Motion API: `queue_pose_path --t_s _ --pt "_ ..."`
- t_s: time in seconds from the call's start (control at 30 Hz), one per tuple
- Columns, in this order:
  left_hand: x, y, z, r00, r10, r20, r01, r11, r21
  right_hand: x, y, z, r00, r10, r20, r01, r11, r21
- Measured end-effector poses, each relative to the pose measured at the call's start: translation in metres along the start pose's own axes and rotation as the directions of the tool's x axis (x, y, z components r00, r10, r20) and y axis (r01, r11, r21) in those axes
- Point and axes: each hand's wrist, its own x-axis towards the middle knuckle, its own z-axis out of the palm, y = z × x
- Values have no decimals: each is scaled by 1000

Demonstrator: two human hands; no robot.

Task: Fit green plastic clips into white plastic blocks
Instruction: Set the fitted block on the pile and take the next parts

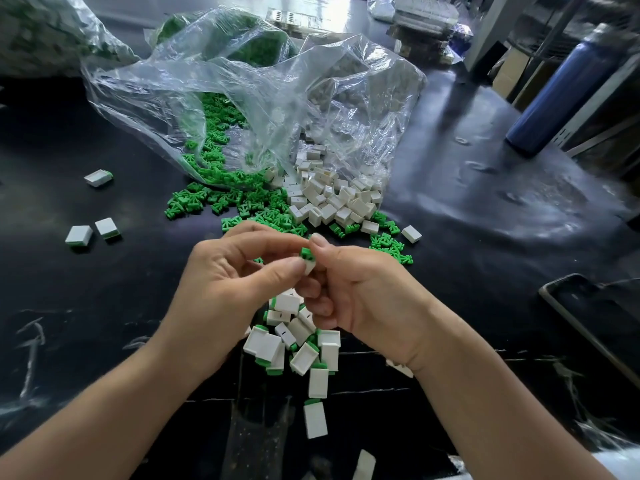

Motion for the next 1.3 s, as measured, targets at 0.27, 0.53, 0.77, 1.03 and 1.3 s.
queue_pose_path --t_s 0.27,0.53,0.77,1.03,1.3 --pt "3 3 0 990 -140 8 140 989 -39 0 3 -3 998 -70 5 71 992 -100" --pt "1 4 -2 966 -243 85 252 961 -114 -4 1 -5 993 -114 20 113 921 -373" --pt "-1 3 1 988 -151 24 153 980 -129 0 9 2 971 -235 -47 187 863 -470" --pt "-3 3 5 990 -135 -33 129 981 -142 1 11 7 962 -260 -83 189 854 -486" --pt "-2 4 6 987 -159 -26 155 980 -124 2 10 6 964 -240 -111 175 895 -411"
